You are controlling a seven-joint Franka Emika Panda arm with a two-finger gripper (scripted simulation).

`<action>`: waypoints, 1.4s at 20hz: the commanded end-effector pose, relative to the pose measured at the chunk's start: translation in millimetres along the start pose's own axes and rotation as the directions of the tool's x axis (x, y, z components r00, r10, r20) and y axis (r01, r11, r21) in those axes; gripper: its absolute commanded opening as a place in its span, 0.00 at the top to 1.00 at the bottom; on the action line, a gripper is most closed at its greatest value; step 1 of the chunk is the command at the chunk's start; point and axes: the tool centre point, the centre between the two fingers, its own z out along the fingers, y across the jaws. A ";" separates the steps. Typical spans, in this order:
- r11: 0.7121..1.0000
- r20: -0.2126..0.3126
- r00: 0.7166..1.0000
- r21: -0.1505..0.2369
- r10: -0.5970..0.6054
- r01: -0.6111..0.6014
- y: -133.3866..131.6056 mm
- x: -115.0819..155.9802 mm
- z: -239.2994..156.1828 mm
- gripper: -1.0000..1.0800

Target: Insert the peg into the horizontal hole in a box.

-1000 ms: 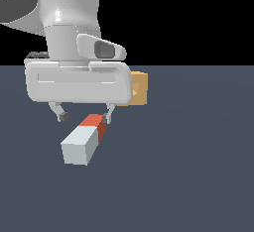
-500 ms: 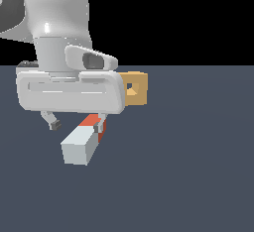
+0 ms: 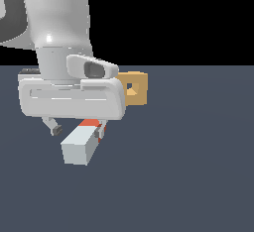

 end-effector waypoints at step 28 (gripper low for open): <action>1.000 0.000 1.000 -0.001 -0.014 0.014 8.0 10.9 33.9 1.00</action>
